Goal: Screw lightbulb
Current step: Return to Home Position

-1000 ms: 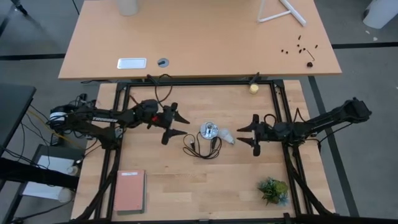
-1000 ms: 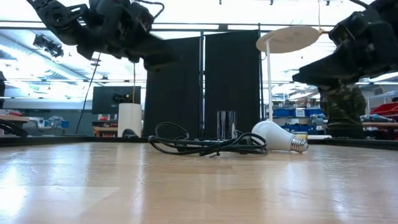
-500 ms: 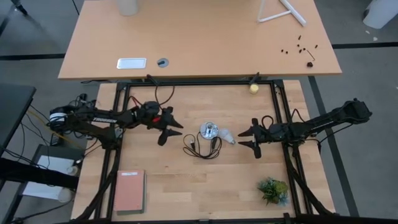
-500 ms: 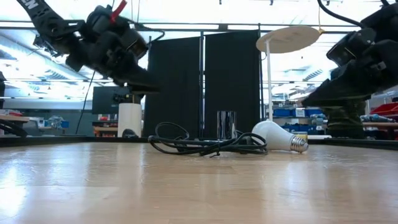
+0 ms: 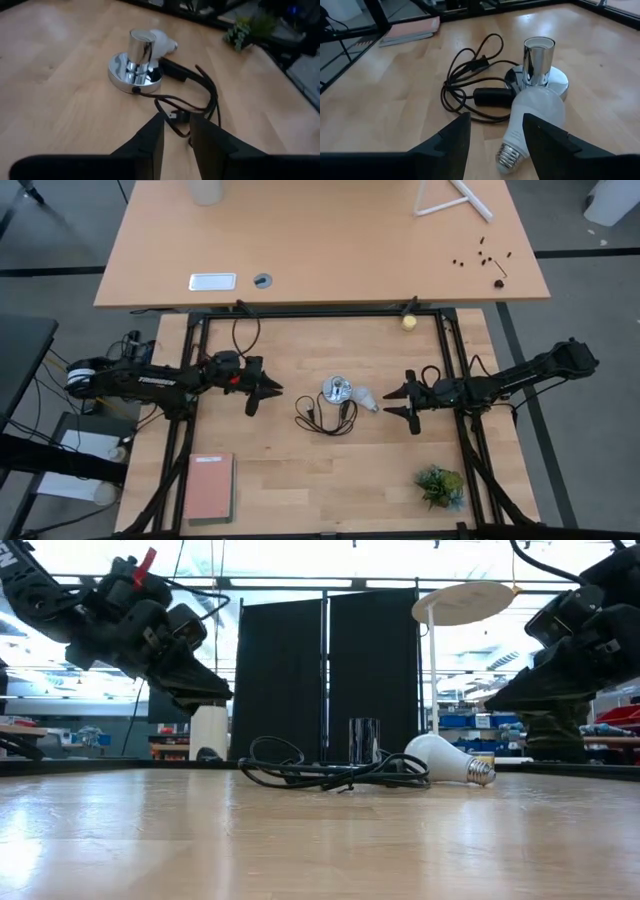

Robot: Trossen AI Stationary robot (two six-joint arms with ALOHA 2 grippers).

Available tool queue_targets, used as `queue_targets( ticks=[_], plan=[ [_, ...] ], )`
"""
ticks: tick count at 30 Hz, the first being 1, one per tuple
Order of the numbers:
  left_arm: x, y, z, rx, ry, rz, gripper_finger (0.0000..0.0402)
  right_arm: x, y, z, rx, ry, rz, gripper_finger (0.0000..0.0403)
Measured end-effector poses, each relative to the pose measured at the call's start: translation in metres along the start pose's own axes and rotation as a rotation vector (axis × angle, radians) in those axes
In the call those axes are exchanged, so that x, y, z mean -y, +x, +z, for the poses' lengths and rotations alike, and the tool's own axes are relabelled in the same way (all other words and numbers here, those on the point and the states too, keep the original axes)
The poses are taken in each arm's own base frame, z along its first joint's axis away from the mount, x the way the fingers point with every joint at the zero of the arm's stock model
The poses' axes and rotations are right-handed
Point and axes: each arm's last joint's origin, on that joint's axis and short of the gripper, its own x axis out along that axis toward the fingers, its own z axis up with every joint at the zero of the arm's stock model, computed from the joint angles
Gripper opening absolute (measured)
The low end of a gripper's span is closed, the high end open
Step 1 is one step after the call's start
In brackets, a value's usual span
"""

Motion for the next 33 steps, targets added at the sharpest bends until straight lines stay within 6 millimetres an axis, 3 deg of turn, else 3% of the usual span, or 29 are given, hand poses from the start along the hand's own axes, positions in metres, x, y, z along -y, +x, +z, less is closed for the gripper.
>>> queue_targets(
  ticks=[13,33],
  plan=[
    [0.014,-0.03,-0.017,0.061,0.04,0.1,0.0089,-0.001,-0.003,0.005,0.052,0.01,0.009,0.019],
    [0.027,-0.036,-0.029,-0.051,0.195,0.255,0.0089,-0.001,-0.045,0.047,0.521,0.097,0.108,0.019]
  ],
)
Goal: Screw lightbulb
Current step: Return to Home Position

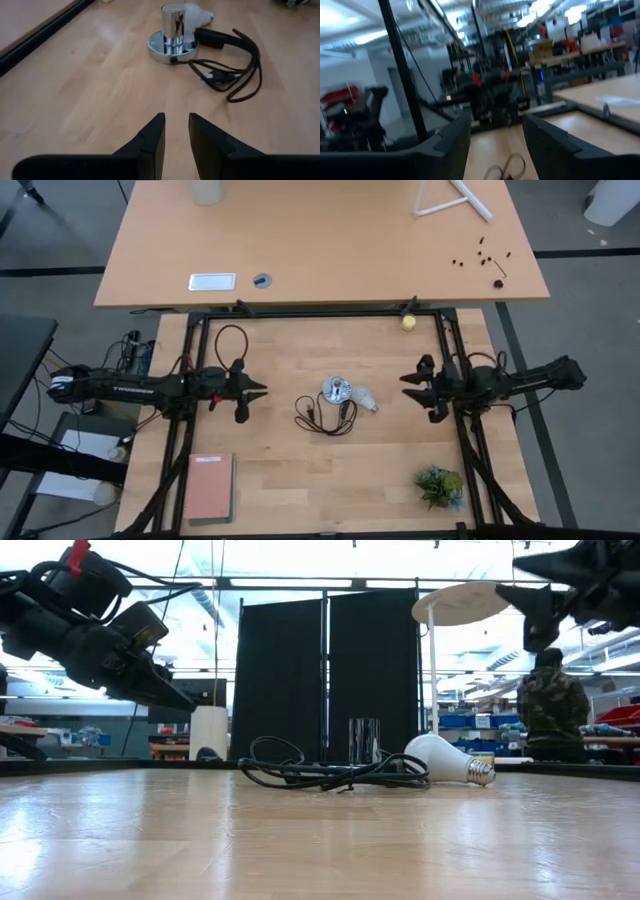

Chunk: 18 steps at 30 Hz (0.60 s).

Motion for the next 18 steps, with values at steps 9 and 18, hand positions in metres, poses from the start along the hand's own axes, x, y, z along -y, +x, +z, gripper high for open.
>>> queue_targets(
  ticks=[9,18],
  plan=[
    [0.007,-0.001,-0.004,0.032,0.02,-0.069,0.0089,-0.001,-0.01,0.015,0.138,0.026,0.029,0.019],
    [0.007,-0.001,-0.025,0.043,-0.051,-0.061,0.0089,-0.001,-0.011,0.014,0.127,0.024,0.026,0.019]
  ],
)
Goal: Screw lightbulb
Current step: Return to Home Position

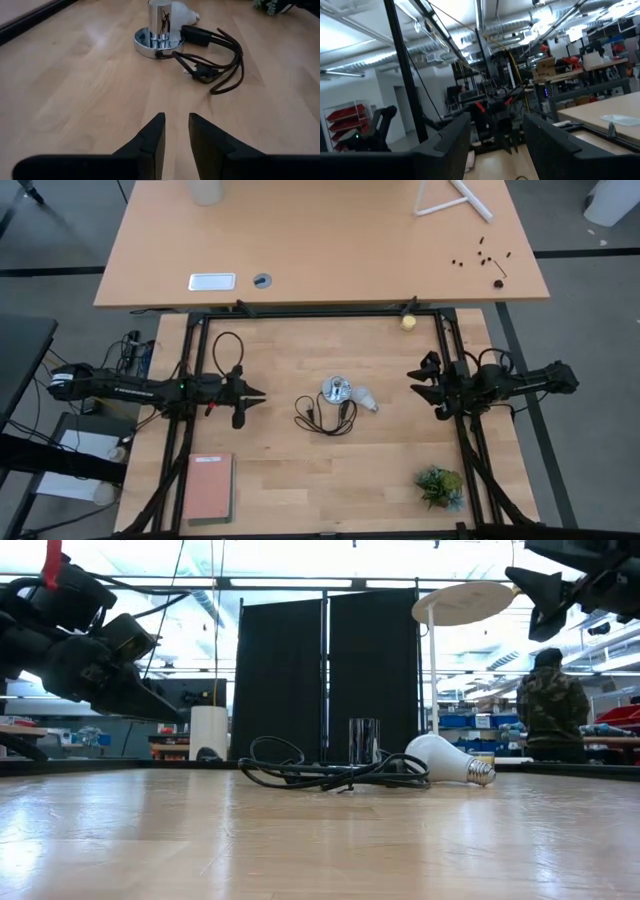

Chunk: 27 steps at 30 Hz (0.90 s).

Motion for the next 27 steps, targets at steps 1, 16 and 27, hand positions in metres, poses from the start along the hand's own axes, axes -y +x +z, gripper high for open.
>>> queue_targets(
  ticks=[1,16,27],
  plan=[
    [0.0,0.0,0.0,-0.001,0.0,0.0,0.0089,0.0,0.0,0.0,-0.004,-0.001,-0.001,0.019],
    [0.0,-0.004,-0.007,-0.078,-0.057,-0.027,0.0089,0.005,-0.008,-0.015,-0.168,-0.031,-0.035,0.0191],
    [0.003,-0.016,0.005,0.058,-0.057,-0.107,0.0089,0.007,-0.011,-0.027,-0.292,-0.053,-0.054,0.0191]
  ],
)
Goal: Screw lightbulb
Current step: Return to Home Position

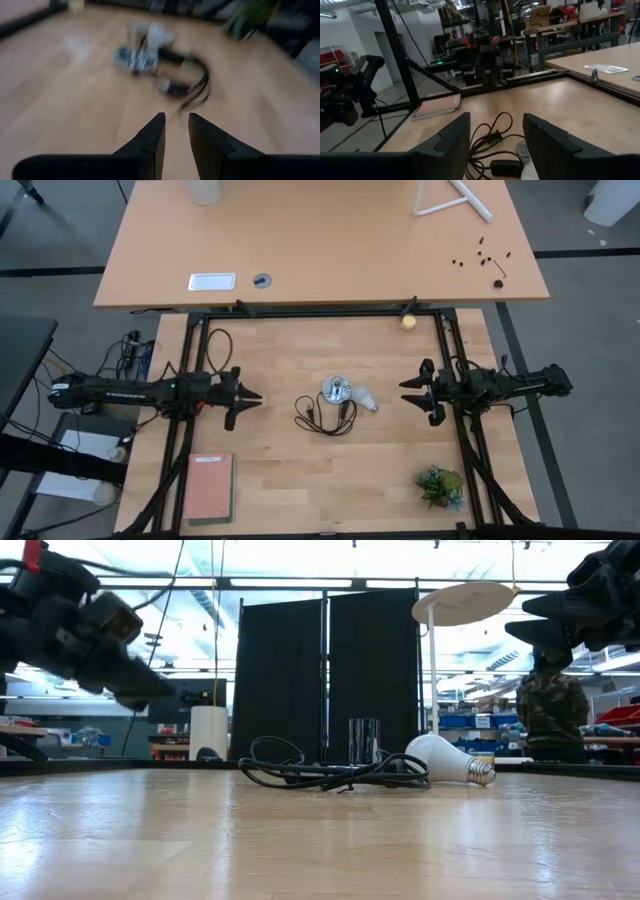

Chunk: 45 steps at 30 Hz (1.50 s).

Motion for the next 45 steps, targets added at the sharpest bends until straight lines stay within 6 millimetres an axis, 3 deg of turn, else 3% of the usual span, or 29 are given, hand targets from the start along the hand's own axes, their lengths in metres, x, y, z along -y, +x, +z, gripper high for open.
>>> queue_targets(
  ticks=[6,17,45],
  plan=[
    [0.003,-0.002,0.016,0.165,0.01,-0.032,0.0089,0.0,0.0,0.0,0.0,0.0,0.0,0.0191],
    [0.004,-0.006,0.029,0.31,0.017,-0.045,0.0089,0.0,0.0,0.0,0.005,0.001,0.005,0.0191],
    [0.004,-0.032,0.019,0.31,0.016,-0.032,0.0089,-0.003,0.0,-0.001,-0.014,0.0,0.028,0.0191]
  ],
)
